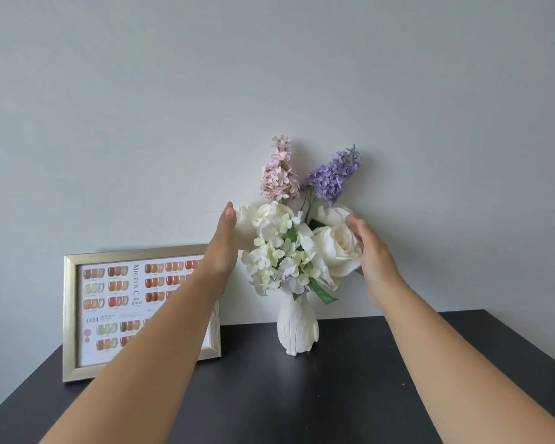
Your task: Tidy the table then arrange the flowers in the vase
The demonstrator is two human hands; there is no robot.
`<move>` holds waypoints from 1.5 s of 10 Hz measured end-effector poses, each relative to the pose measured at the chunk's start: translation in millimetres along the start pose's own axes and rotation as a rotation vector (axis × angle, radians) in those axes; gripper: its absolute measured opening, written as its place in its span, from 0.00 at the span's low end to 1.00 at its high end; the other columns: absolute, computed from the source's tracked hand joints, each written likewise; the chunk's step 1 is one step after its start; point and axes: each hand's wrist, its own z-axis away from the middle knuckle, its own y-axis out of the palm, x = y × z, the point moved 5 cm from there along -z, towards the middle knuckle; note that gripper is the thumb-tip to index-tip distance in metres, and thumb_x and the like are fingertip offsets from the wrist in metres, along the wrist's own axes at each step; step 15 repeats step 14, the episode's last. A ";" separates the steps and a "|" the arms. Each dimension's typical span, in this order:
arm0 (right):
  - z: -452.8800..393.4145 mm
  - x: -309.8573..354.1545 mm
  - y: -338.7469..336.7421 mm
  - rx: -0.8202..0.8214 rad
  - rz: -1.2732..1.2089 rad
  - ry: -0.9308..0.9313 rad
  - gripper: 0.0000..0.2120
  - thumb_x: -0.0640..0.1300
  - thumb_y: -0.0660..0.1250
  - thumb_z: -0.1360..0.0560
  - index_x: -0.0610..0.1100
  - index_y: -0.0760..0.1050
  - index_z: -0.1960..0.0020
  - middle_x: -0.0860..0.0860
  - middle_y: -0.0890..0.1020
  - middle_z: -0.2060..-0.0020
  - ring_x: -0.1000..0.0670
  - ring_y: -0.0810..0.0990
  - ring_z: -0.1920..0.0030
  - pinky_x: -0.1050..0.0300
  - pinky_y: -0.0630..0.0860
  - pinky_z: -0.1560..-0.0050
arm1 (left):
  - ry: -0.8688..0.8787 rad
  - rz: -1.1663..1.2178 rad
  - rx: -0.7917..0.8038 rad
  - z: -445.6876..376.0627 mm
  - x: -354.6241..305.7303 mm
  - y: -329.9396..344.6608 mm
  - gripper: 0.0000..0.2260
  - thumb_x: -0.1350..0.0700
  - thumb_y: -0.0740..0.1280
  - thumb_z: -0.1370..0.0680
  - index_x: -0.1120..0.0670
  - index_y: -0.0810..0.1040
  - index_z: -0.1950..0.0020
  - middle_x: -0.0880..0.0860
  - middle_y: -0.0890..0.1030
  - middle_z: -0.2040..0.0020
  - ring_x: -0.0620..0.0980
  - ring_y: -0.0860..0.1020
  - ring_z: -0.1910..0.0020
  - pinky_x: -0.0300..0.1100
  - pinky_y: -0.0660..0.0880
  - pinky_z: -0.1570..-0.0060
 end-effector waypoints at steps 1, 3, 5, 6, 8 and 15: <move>18.3 -42.3 -16.2 -0.126 -0.005 0.128 0.14 0.54 0.56 0.21 0.58 0.75 0.40 0.54 0.78 0.38 0.49 0.78 0.41 0.49 0.74 0.42 | -0.061 0.106 -0.035 23.7 25.0 -3.3 0.36 0.24 0.49 0.28 0.37 0.55 0.23 0.41 0.57 0.21 0.42 0.53 0.22 0.51 0.47 0.25; 64.0 -148.6 -3.3 0.051 0.245 0.406 0.25 0.45 0.59 0.21 0.51 0.61 0.24 0.48 0.68 0.27 0.46 0.69 0.31 0.44 0.66 0.31 | -0.167 0.140 0.032 92.0 108.2 33.5 0.27 0.27 0.47 0.24 0.30 0.52 0.26 0.33 0.53 0.23 0.36 0.50 0.24 0.42 0.49 0.32; 86.1 -170.3 27.2 0.123 0.317 0.355 0.23 0.50 0.58 0.20 0.54 0.62 0.25 0.54 0.72 0.30 0.51 0.70 0.32 0.55 0.67 0.36 | -0.404 0.101 0.187 108.6 163.8 62.7 0.39 0.26 0.47 0.29 0.43 0.54 0.22 0.43 0.58 0.21 0.44 0.53 0.22 0.48 0.46 0.23; 84.0 -172.3 27.8 0.115 0.369 0.343 0.24 0.48 0.59 0.20 0.54 0.62 0.25 0.54 0.73 0.31 0.50 0.72 0.34 0.55 0.68 0.38 | -0.338 0.082 0.241 108.2 159.3 71.9 0.26 0.28 0.46 0.26 0.31 0.68 0.31 0.37 0.71 0.29 0.38 0.64 0.27 0.47 0.54 0.25; 79.3 -173.5 26.8 0.207 0.384 0.346 0.23 0.50 0.60 0.21 0.56 0.63 0.27 0.57 0.75 0.36 0.53 0.73 0.38 0.56 0.69 0.41 | -0.278 0.023 0.167 117.8 161.2 71.6 0.24 0.33 0.47 0.20 0.37 0.66 0.27 0.46 0.67 0.26 0.46 0.61 0.25 0.55 0.54 0.24; 95.0 -171.3 20.2 0.015 0.412 0.189 0.29 0.41 0.62 0.22 0.54 0.59 0.24 0.55 0.67 0.30 0.60 0.77 0.51 0.70 0.69 0.58 | -0.268 0.075 0.003 151.0 153.6 61.7 0.24 0.28 0.51 0.25 0.30 0.62 0.30 0.43 0.60 0.23 0.44 0.58 0.24 0.52 0.55 0.24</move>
